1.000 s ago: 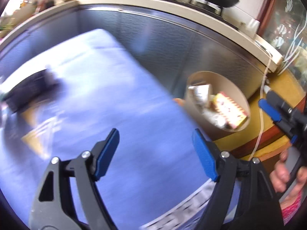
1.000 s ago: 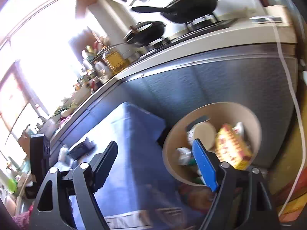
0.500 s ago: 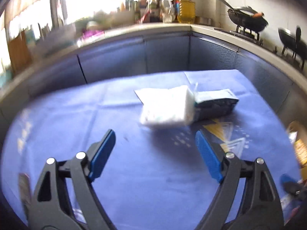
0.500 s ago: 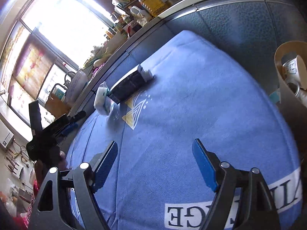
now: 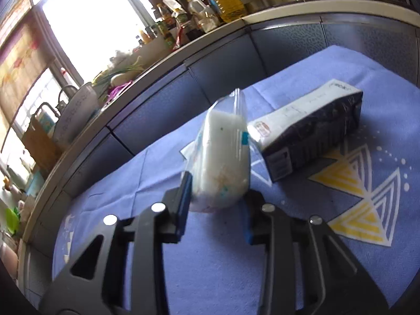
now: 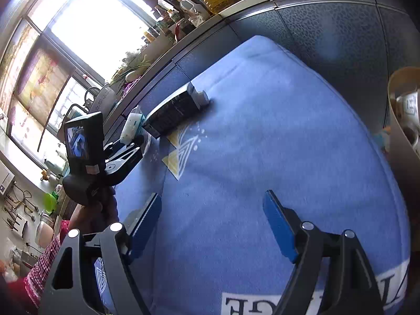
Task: Collect trash
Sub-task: 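Grasp the white plastic bag with the left tool while the right tool grasps the milk carton, then lift and carry the bag and milk carton over the wastebasket with both tools, then open both tools to drop the bag and carton into the wastebasket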
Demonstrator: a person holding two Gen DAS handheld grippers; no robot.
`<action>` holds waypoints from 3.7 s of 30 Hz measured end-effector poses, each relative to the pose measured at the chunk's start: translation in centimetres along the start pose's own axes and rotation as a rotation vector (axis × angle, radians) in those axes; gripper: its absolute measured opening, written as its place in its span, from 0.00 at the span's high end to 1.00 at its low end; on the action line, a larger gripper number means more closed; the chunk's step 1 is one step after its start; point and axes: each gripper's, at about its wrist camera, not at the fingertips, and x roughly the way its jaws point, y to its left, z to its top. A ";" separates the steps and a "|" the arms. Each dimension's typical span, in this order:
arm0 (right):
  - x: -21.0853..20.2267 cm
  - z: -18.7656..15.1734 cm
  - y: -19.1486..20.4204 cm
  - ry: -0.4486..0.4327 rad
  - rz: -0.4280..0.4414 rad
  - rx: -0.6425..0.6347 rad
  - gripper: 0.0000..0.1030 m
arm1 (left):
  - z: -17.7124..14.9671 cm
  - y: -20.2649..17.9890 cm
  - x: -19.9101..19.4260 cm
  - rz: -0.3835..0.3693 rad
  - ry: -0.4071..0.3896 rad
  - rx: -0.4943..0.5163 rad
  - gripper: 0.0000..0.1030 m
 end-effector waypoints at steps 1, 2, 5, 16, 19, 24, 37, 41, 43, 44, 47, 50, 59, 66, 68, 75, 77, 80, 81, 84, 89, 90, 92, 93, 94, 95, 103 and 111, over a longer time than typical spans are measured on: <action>0.4 1.0 0.4 -0.005 -0.006 -0.018 0.23 | -0.2 1.0 -0.5 -0.036 0.001 -0.039 0.71; 1.0 2.2 1.0 -0.011 -0.012 -0.040 0.23 | -0.6 1.9 -1.3 -0.070 0.001 -0.076 0.71; 3.4 6.2 3.0 -0.025 -0.022 -0.092 0.23 | -3.1 4.5 -3.6 -0.188 0.010 -0.176 0.71; 17.7 16.1 4.7 0.117 -0.114 -0.034 0.23 | -16.1 11.4 -11.6 -0.498 0.132 -0.415 0.72; 17.9 15.0 5.1 0.158 -0.060 -0.023 0.29 | -17.1 12.3 -11.8 -0.508 0.147 -0.449 0.72; 13.6 9.0 7.8 0.211 0.034 -0.147 0.30 | -17.6 14.0 -10.3 -0.546 0.159 -0.536 0.72; 8.5 2.2 14.1 -0.041 -0.219 -0.634 0.16 | -17.0 14.7 -9.5 -0.450 0.182 -0.569 0.67; 14.0 5.5 14.0 0.008 -0.321 -0.657 0.14 | -16.1 14.8 -9.2 -0.431 0.177 -0.562 0.67; 16.2 6.8 13.1 0.054 -0.329 -0.603 0.14 | -15.8 15.0 -9.0 -0.425 0.175 -0.562 0.67; 16.8 7.1 12.6 0.066 -0.320 -0.572 0.19 | -15.7 15.1 -9.0 -0.431 0.172 -0.565 0.67; 16.2 6.4 11.9 0.083 -0.269 -0.504 0.48 | -15.5 15.5 -9.3 -0.461 0.144 -0.574 0.72; 14.0 3.7 12.5 0.121 -0.217 -0.492 0.50 | -15.8 15.5 -9.3 -0.480 0.141 -0.573 0.72; 3.1 -8.3 12.0 0.126 -0.078 -0.391 0.50 | -19.6 14.9 -10.3 -0.535 0.203 -0.636 0.71; 1.6 -11.3 12.2 0.043 -0.114 -0.427 0.29 | -21.1 14.2 -12.0 -0.450 0.214 -0.585 0.46; 1.9 -11.2 12.2 0.035 -0.123 -0.440 0.28 | -21.0 14.6 -12.4 -0.442 0.200 -0.583 0.46; 2.6 -11.5 12.6 0.022 -0.171 -0.511 0.28 | -20.5 15.1 -12.5 -0.399 0.198 -0.560 0.51; 2.9 -11.6 12.7 0.022 -0.163 -0.534 0.31 | -20.5 14.7 -12.3 -0.425 0.208 -0.550 0.71; 3.0 -11.3 12.5 0.038 -0.127 -0.511 0.52 | -20.1 14.3 -12.6 -0.448 0.202 -0.547 0.72; 2.8 -10.9 12.0 0.042 -0.091 -0.465 0.52 | -19.7 14.1 -12.9 -0.461 0.196 -0.542 0.72; 1.8 -9.1 8.7 0.068 0.056 -0.215 0.53 | -17.8 12.9 -13.6 -0.488 0.172 -0.507 0.72; -0.8 -6.7 1.8 0.057 0.240 0.141 0.53 | -13.6 9.1 -13.6 -0.569 0.162 -0.436 0.72; -1.5 -6.4 0.6 0.045 0.262 0.186 0.53 | -12.6 8.1 -13.6 -0.586 0.159 -0.415 0.72; -3.1 -6.0 -1.6 0.007 0.271 0.247 0.53 | -10.5 5.7 -13.7 -0.625 0.148 -0.365 0.72; -4.1 -5.7 -2.7 -0.018 0.267 0.268 0.53 | -9.3 4.4 -13.8 -0.645 0.140 -0.337 0.72; -5.1 -5.5 -3.6 -0.046 0.254 0.279 0.53 | -8.2 3.0 -13.9 -0.664 0.133 -0.311 0.72; -6.0 -5.2 -4.5 -0.073 0.236 0.286 0.53 | -6.9 1.6 -14.0 -0.686 0.126 -0.285 0.72; -15.0 -3.4 -13.2 -0.330 0.024 0.372 0.54 | 3.6 -12.9 -14.7 -0.920 0.090 -0.082 0.72; -18.4 -2.0 -19.8 -0.481 -0.299 0.375 0.54 | 9.2 -28.5 -14.2 -1.030 0.136 0.047 0.72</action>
